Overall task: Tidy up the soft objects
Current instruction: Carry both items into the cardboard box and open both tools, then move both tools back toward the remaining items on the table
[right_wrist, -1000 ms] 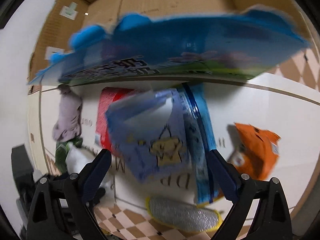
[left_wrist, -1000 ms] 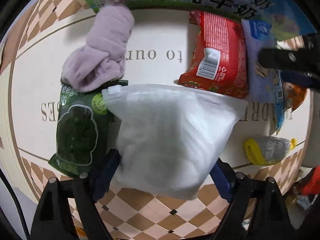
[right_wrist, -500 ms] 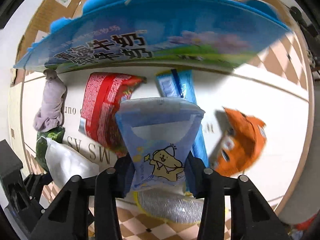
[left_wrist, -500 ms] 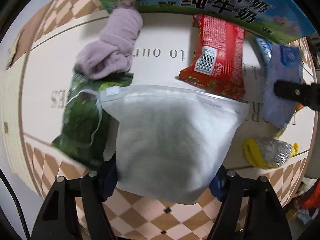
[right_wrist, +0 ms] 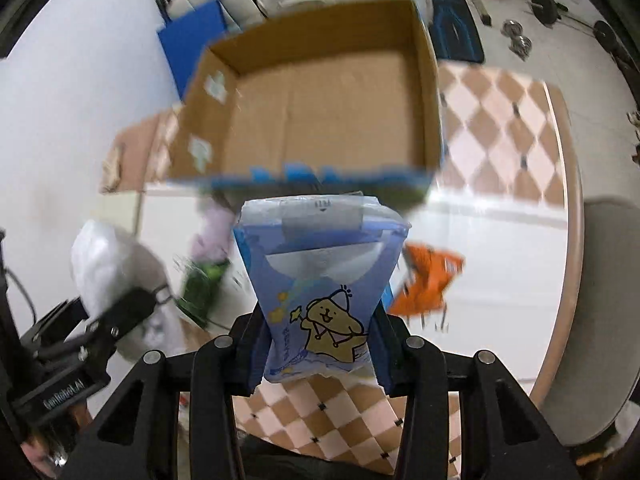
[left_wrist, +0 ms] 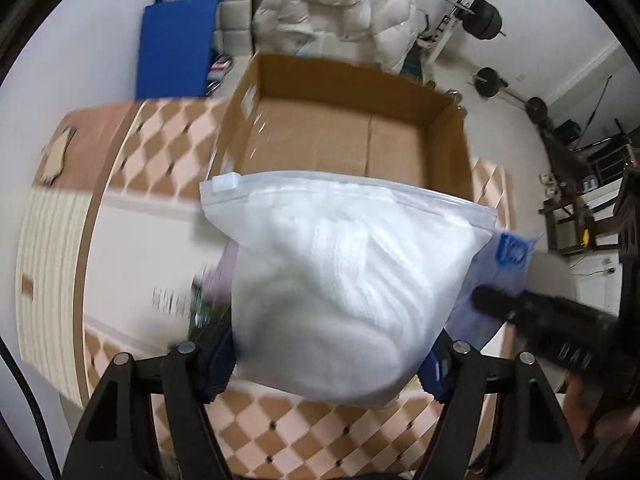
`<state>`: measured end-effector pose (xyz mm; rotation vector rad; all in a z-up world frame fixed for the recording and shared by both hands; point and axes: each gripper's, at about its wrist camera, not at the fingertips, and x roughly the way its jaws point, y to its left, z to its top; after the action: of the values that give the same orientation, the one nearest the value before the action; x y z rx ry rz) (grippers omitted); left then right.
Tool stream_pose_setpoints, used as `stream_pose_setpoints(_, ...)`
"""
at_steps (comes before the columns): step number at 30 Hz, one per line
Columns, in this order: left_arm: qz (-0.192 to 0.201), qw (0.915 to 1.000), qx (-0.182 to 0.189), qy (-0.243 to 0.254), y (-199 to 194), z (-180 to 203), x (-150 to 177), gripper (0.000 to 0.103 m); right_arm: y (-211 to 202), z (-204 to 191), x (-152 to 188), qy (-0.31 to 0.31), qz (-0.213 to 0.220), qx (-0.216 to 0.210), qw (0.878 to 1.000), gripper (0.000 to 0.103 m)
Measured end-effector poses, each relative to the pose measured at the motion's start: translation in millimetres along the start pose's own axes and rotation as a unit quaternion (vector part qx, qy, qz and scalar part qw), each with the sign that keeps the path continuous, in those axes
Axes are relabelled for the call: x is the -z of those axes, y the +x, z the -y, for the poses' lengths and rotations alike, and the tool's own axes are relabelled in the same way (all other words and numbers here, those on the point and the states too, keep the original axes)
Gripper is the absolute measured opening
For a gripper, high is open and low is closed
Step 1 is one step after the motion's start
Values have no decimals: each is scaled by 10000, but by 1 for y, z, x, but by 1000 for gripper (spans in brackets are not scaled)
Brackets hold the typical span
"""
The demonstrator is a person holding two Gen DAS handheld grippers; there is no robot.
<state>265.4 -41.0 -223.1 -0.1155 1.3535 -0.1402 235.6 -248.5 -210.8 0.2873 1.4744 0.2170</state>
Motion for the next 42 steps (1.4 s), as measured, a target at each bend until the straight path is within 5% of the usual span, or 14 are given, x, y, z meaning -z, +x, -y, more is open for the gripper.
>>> stream_pose_setpoints(4,-292,9994,174,-58,33,-5,-88,72,-15,-14,-69,-135,160,135,9997,45)
stream_pose_setpoints(7,-787,9954,513,-183,59,-9,-152,72,15,-27,-122,-45,65,214,9997,45)
stream_pose_setpoints(13,-1370,9892,516,-48,125,8,-200,72,92,-15,-204,178,-407,545,9975,45)
stream_pose_setpoints(18,-1752,9831,528,104,166,18,-207,72,138,-3,-250,217,-652,937,9932,45)
stream_pose_setpoints(26,-1911,9794,557,329,189,15,-211,74,170,1,-269,132,-846,1231,9887,46)
stream_pose_setpoints(29,-2020,9777,454,346,190,12,-213,79,178,-1,-268,21,-947,1388,9858,62)
stream_pose_setpoints(31,-1765,9825,255,542,184,14,-217,91,182,3,-270,25,-932,1438,9852,89)
stream_pose_setpoints(38,-1211,9887,-91,874,143,14,-209,101,171,6,-265,135,-875,1577,9835,92)
stream_pose_setpoints(40,-1049,9905,-156,880,131,11,-207,102,162,3,-258,126,-775,1640,9833,103)
stream_pose_setpoints(42,-811,9926,-243,869,110,7,-199,102,151,-2,-250,121,-642,1674,9837,103)
